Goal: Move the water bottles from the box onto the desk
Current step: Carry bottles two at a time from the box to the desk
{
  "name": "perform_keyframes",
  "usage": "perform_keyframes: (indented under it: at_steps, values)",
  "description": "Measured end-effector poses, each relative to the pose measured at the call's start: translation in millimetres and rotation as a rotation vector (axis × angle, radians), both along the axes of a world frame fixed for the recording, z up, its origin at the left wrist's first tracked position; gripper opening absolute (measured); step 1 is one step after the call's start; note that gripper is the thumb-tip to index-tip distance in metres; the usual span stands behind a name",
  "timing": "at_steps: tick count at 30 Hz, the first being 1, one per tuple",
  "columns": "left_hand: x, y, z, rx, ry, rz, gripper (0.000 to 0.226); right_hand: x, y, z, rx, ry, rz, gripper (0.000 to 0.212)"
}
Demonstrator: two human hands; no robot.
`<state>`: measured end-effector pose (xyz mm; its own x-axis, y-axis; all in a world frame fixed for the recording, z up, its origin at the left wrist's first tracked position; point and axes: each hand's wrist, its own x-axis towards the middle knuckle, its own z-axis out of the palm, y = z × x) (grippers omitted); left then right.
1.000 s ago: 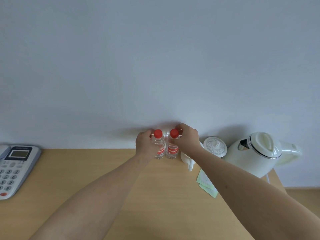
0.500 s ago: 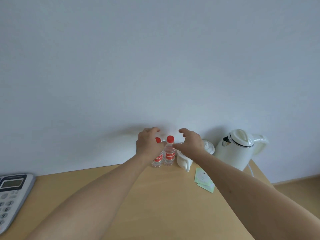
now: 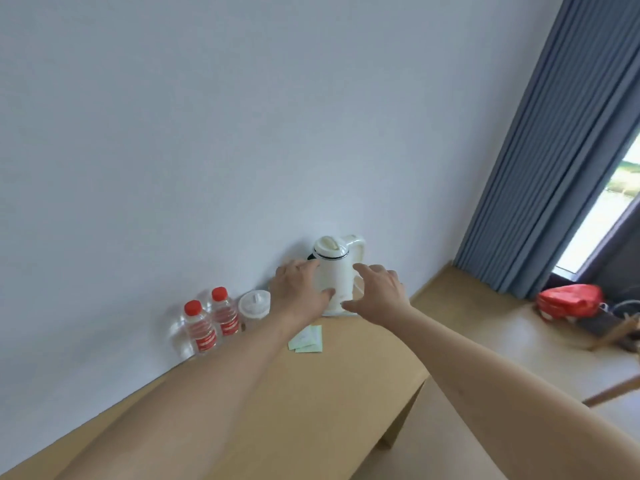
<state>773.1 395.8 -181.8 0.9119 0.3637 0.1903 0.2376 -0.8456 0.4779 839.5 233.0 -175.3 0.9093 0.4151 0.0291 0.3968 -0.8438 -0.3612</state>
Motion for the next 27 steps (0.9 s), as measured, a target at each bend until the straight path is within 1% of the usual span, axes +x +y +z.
perform_keyframes:
  at_steps: [2,7,14,20,27]
  values:
    - [14.9,-28.9,2.7,0.039,0.015,-0.077,0.069,2.4,-33.2,3.2,0.002,-0.022,-0.068,0.083]
    - [49.8,-108.6,11.0,0.063,0.029,-0.262,0.071,2.4,-121.2,8.8,-0.034,-0.064,-0.259,0.089]
    - [79.0,-250.8,26.5,0.140,0.023,-0.523,0.074,-10.3,-263.6,16.1,-0.043,-0.081,-0.504,0.092]
    - [78.5,-393.2,35.6,0.133,0.032,-0.720,0.074,-33.1,-398.0,17.0,-0.054,-0.081,-0.689,0.097]
    - [66.3,-560.4,34.4,0.149,0.026,-0.881,0.075,-69.5,-552.6,12.9,-0.044,-0.034,-0.887,0.098]
